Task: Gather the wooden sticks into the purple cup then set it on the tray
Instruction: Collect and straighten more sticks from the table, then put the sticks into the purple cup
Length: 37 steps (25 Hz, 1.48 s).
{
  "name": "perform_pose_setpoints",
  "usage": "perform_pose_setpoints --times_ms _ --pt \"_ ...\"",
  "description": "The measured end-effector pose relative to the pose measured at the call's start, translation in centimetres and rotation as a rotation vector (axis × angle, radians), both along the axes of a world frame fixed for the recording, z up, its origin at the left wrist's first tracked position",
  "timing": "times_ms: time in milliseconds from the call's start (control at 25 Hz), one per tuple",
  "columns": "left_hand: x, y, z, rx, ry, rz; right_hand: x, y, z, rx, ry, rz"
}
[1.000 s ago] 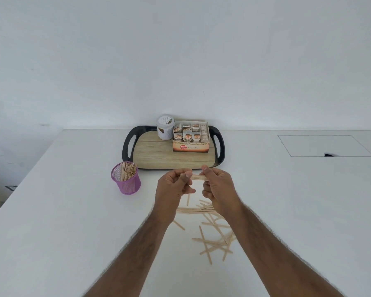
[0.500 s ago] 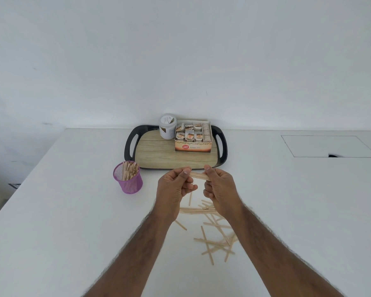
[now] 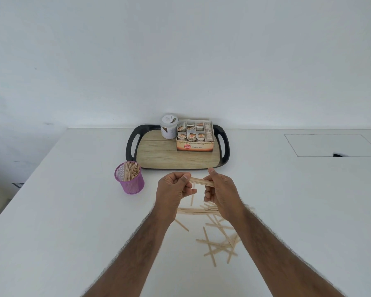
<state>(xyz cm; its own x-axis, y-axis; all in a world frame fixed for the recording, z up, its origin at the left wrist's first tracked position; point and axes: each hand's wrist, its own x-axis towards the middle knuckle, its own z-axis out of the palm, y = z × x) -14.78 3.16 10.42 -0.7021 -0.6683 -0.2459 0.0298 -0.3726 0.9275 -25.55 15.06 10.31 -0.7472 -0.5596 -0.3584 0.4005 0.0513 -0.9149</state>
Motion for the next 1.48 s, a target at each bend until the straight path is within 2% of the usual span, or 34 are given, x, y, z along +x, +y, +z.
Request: perform_pose_setpoints --times_ms 200,320,400,560,680,760,880,1000,1080,1160,1320,1400,1480 --pt "3.0 -4.7 1.6 -0.094 -0.022 0.051 -0.3 -0.9 -0.3 0.026 -0.104 -0.014" --pt "6.8 -10.6 4.1 -0.273 -0.091 0.130 -1.3 0.0 -1.0 0.100 -0.072 -0.067" --pt "9.0 -15.0 6.3 -0.450 -0.206 0.192 -2.4 1.6 -2.0 0.216 0.095 -0.090" --pt "9.3 -19.0 8.1 -0.815 -0.502 0.178 -4.2 6.0 -5.3 0.683 0.800 -0.013" --pt "7.7 -19.1 6.5 -0.994 -0.637 0.080 -4.5 8.9 -8.3 0.808 1.116 0.038" --pt "7.0 -19.3 5.3 -1.072 -0.706 0.027 -4.7 10.3 -10.1 0.885 1.135 0.070" --pt "5.7 -19.0 3.6 -1.208 -0.866 -0.080 -4.5 11.3 -11.6 0.947 1.057 0.088" --pt "4.6 -18.8 1.8 -1.195 -0.981 -0.172 -3.7 11.2 -12.2 1.026 1.057 0.164" --pt "4.7 -18.7 0.9 -1.115 -0.968 -0.170 -3.2 10.8 -12.5 1.136 1.033 0.293" --pt "5.2 -17.9 0.4 -1.036 -0.902 -0.091 -2.8 10.4 -12.5 1.135 0.981 0.320" --pt "5.9 -14.8 0.7 -1.082 -0.873 0.145 -0.7 9.0 -12.7 1.106 1.034 0.371" --pt "6.0 -12.0 1.0 -1.143 -0.751 0.291 0.7 8.2 -13.1 1.071 1.083 0.426" --pt "5.7 -7.8 0.2 -1.266 -0.565 0.253 1.4 7.4 -13.2 0.971 1.084 0.479"
